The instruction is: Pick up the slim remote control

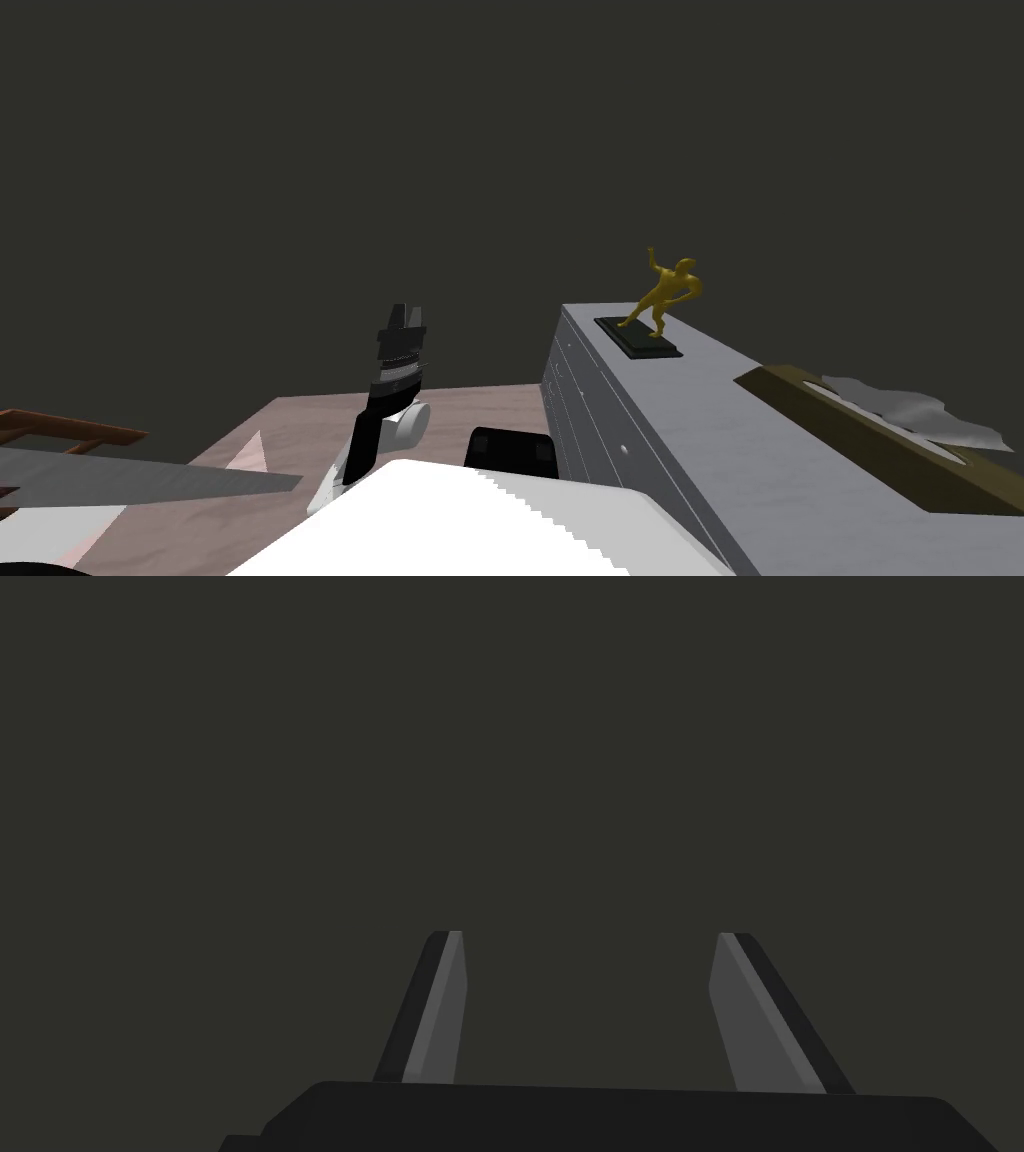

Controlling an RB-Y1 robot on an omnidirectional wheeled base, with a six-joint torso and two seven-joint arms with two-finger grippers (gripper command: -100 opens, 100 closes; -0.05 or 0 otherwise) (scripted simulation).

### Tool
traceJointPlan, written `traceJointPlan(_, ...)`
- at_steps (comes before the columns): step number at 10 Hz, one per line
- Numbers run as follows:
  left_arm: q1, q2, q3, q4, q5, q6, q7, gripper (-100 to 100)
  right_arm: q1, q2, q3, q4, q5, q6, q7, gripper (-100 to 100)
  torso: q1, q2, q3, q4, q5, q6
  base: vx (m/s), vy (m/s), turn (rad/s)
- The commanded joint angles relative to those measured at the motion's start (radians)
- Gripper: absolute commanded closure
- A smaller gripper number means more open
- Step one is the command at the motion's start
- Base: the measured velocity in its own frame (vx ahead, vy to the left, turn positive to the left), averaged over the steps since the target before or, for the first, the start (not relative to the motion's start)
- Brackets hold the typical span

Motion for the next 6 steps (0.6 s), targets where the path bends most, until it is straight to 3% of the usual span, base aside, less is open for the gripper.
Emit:
traceJointPlan(1,0.0,0.0,0.0,0.0,0.0,0.0,0.0,0,-0.003,-0.008,-0.008,-0.03,-0.004,0.011,-0.05,100,0.0,0.0,0.0,0.0,0.0,0.0,-0.069,0.003,0.042)
traceJointPlan(4,0.0,0.0,0.0,0.0,0.0,0.0,0.0,0,-0.009,-0.022,-0.02,-0.082,-0.012,0.028,-0.124,100,0.001,0.001,0.0,0.0,0.001,0.0,-0.09,0.006,0.057)
traceJointPlan(6,0.0,0.0,0.0,0.0,0.0,0.0,0.0,0,-0.009,-0.023,-0.019,-0.077,-0.011,0.027,-0.122,100,0.001,0.0,0.0,0.0,0.001,0.0,-0.043,0.004,0.019)
